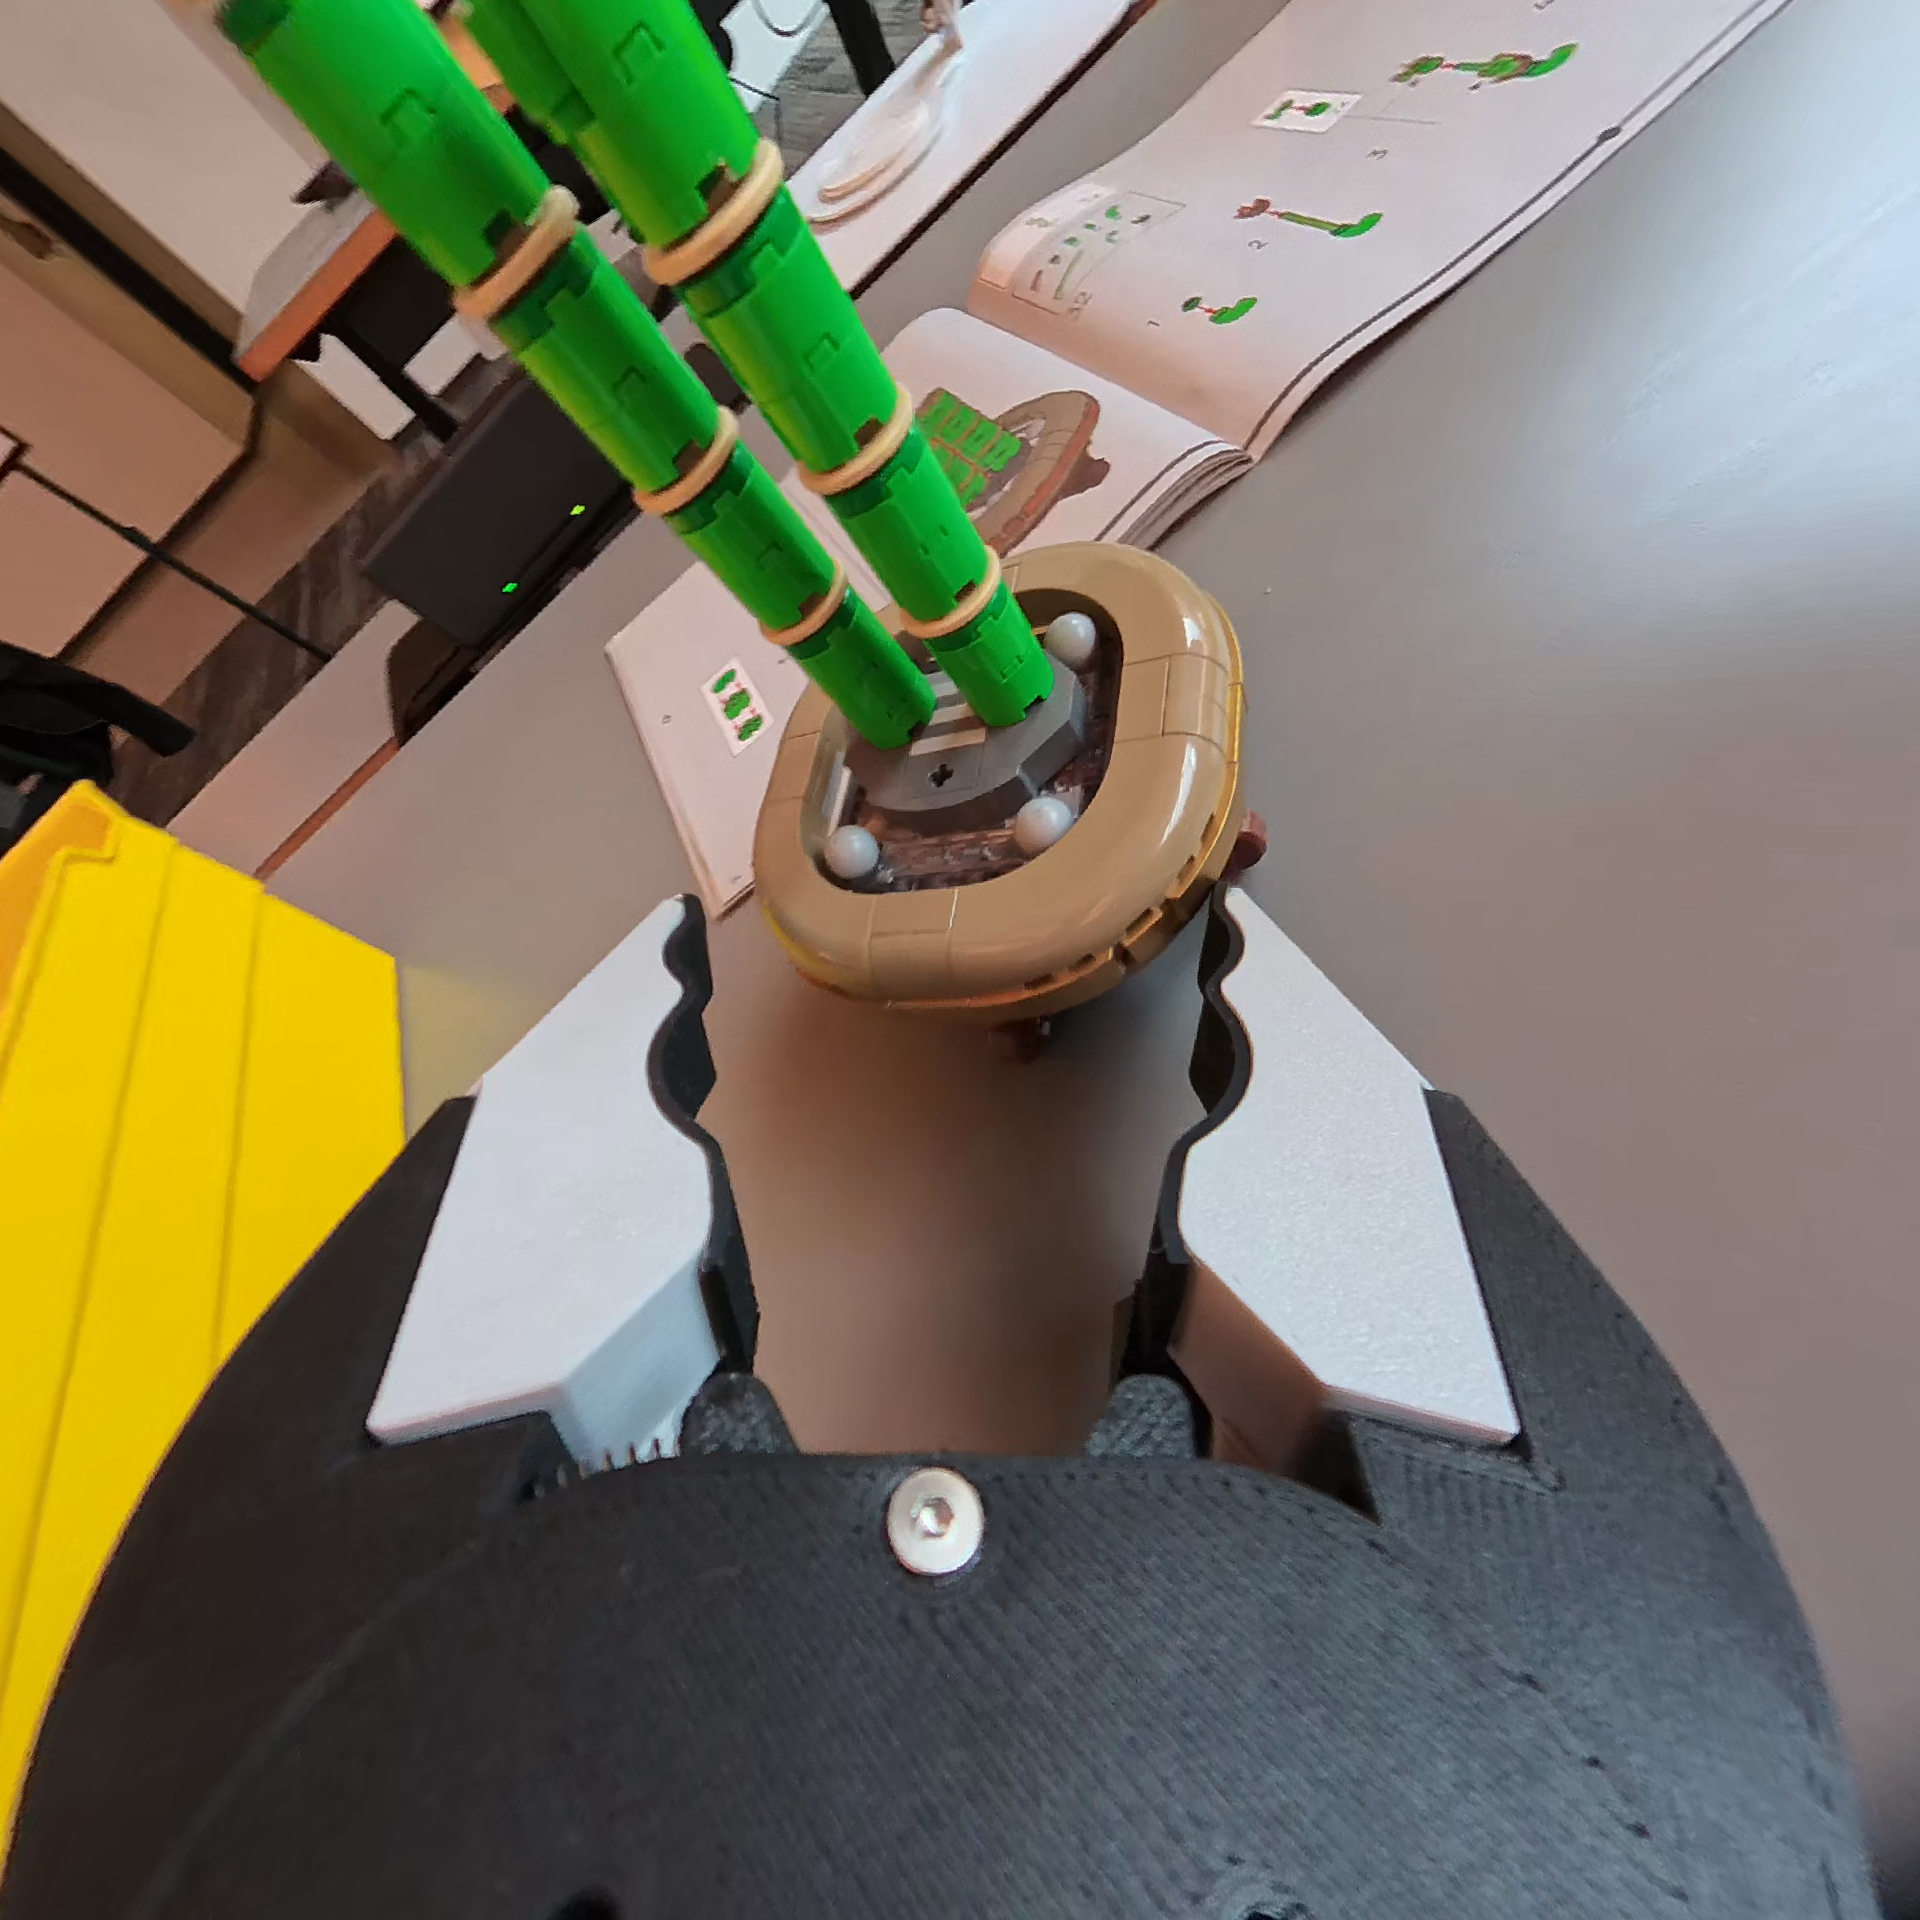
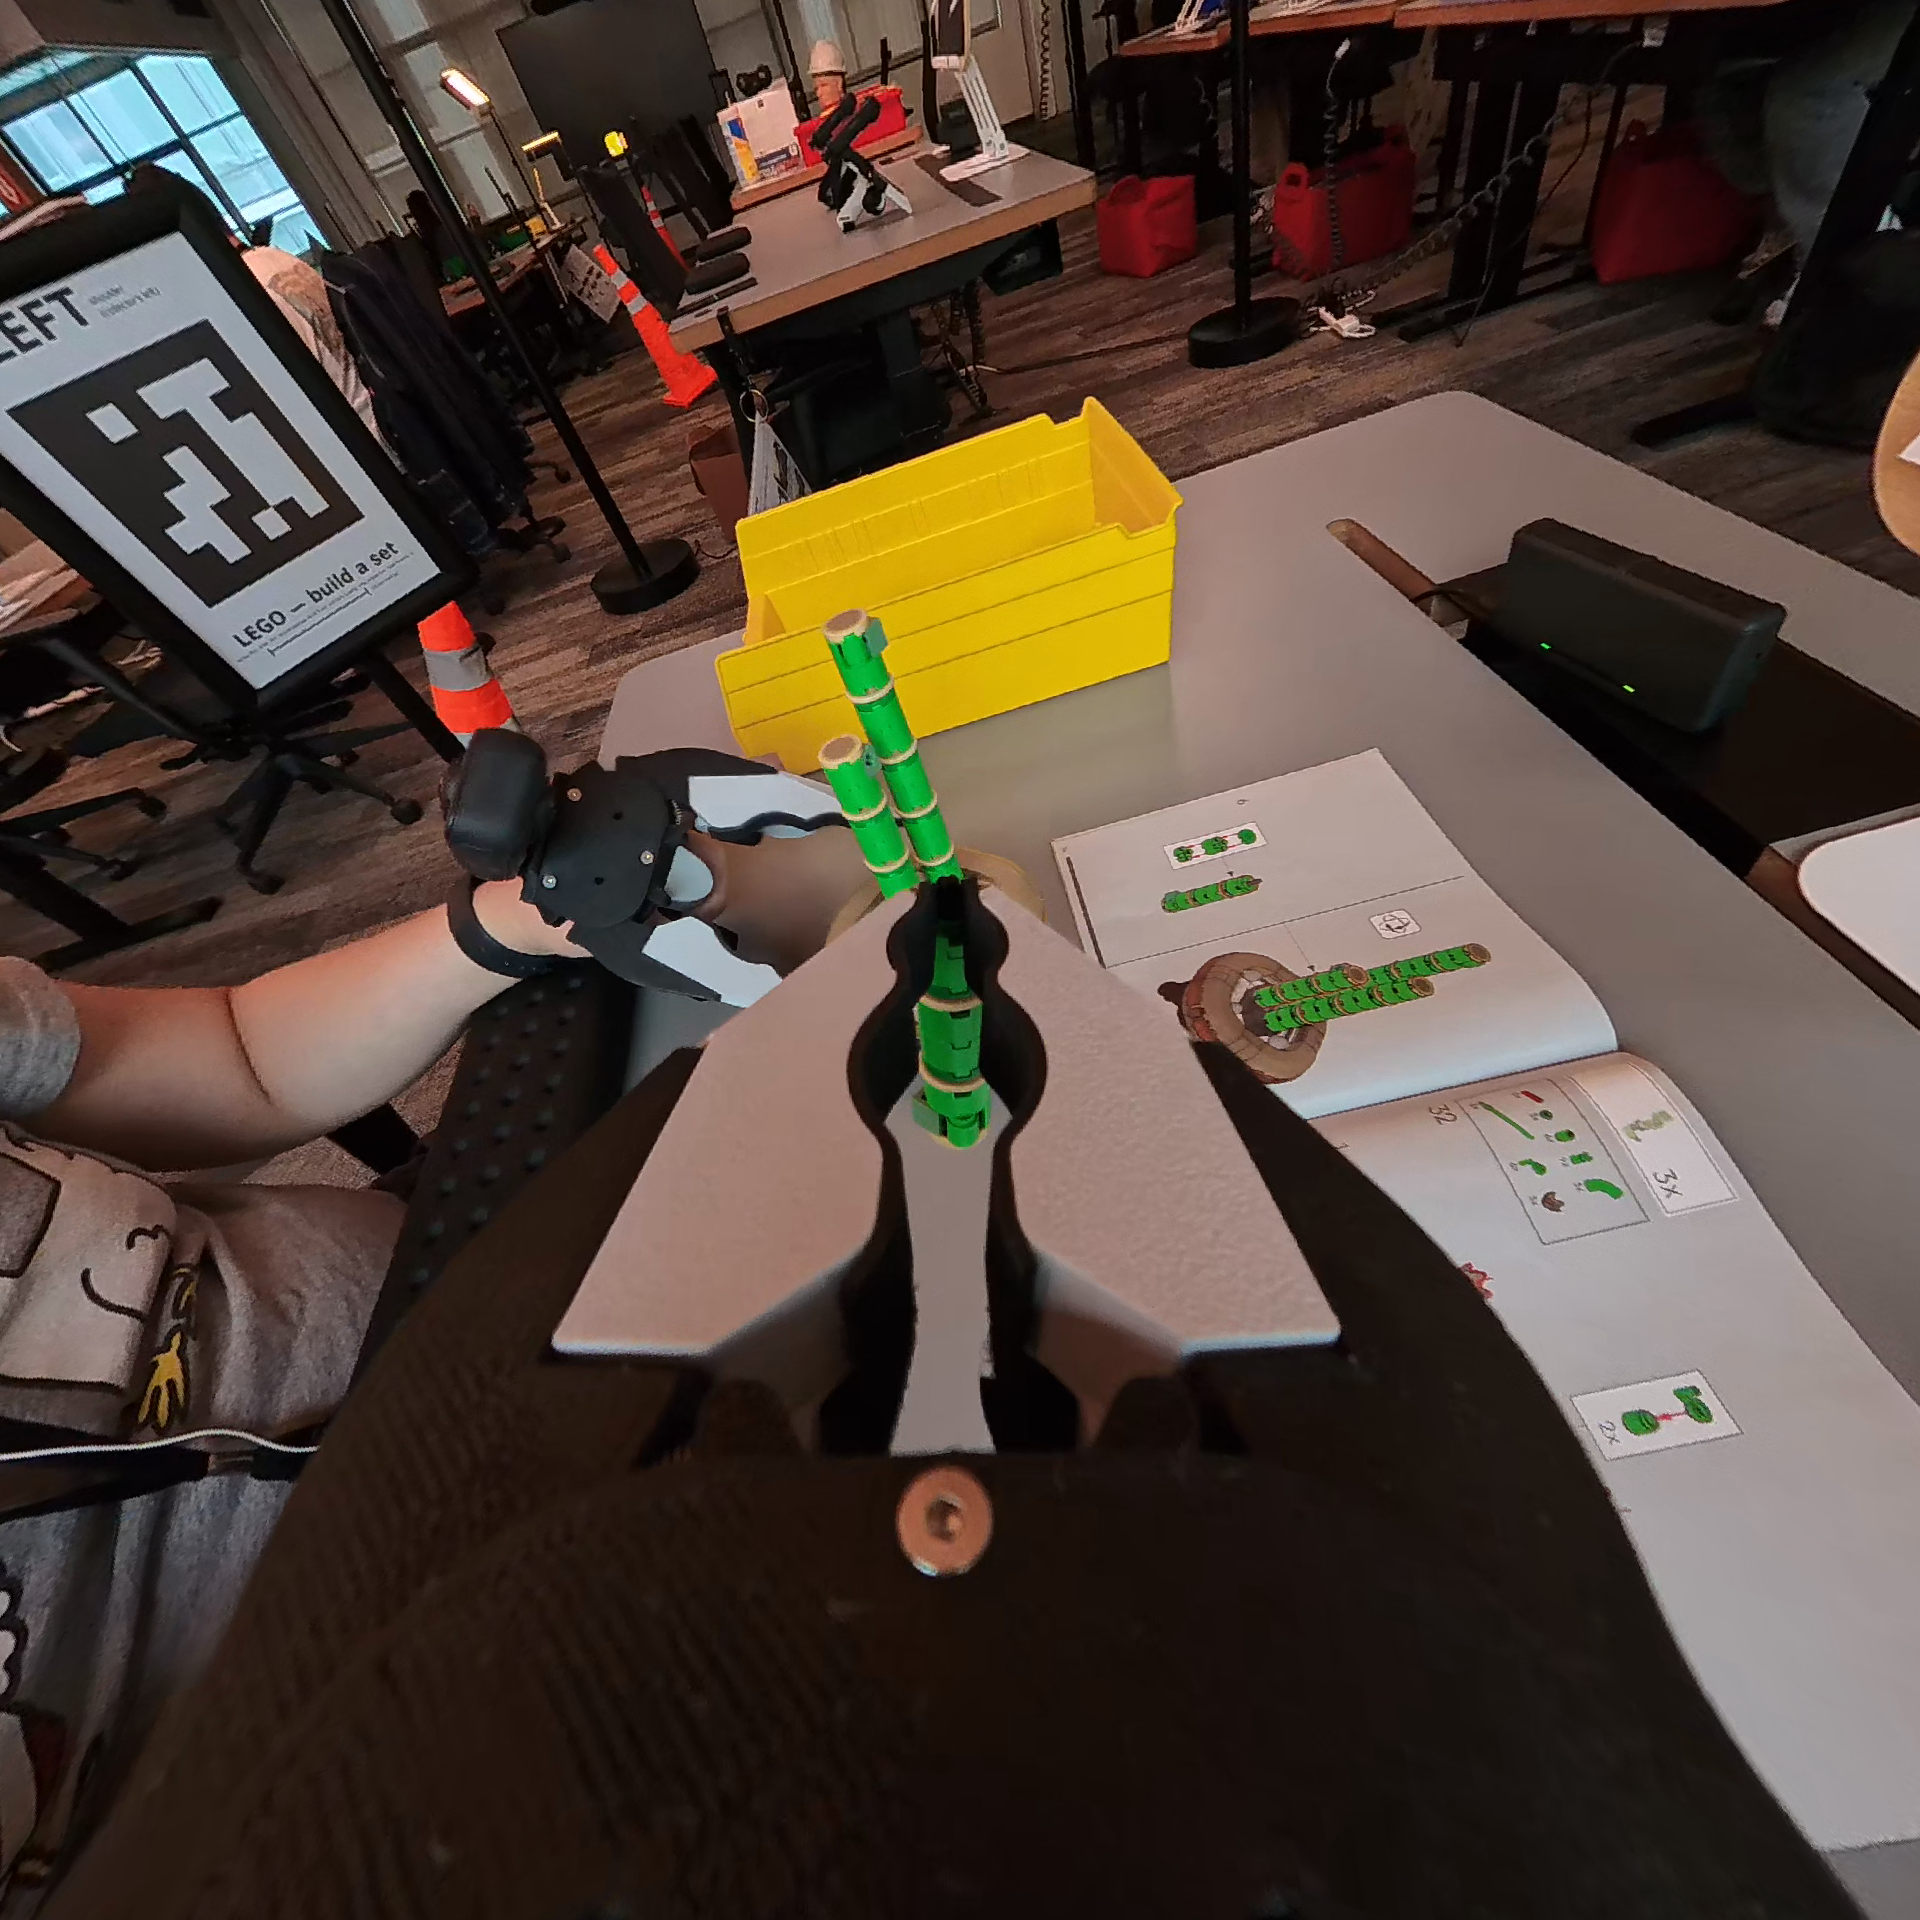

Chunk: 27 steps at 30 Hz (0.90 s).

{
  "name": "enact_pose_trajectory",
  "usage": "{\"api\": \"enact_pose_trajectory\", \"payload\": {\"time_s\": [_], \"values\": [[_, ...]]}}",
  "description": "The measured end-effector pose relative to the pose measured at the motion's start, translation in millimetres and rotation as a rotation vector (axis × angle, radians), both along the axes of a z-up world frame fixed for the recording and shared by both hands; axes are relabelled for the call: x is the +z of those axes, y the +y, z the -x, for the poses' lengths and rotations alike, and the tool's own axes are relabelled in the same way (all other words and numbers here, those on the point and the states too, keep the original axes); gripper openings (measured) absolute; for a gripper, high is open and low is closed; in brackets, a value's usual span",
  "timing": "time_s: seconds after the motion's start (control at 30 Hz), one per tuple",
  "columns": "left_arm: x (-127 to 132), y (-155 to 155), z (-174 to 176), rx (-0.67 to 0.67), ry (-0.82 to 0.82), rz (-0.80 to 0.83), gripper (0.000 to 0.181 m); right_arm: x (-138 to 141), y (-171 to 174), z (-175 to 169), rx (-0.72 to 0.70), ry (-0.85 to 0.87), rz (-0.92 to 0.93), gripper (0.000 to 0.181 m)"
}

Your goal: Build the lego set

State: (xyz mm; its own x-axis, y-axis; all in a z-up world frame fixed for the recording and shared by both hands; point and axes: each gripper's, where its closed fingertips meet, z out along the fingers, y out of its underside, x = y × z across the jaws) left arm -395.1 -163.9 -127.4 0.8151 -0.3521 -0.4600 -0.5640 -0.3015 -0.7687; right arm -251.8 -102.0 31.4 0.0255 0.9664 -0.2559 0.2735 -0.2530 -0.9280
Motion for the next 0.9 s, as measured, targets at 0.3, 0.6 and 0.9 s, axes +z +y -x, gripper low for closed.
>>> {"api": "enact_pose_trajectory", "payload": {"time_s": [0.3,0.6,0.9], "values": [[18,-15,8,0.065,0.034,-0.095,0.094,-2,-12,12,0.038,-0.016,0.008,0.003],[57,-35,3,0.082,0.111,-0.291,0.089,2,-28,25,0.093,0.005,0.081,0.003],[82,-53,-24,0.01,0.415,-0.49,0.084,16,-55,44,0.224,0.11,0.267,0.003]]}}
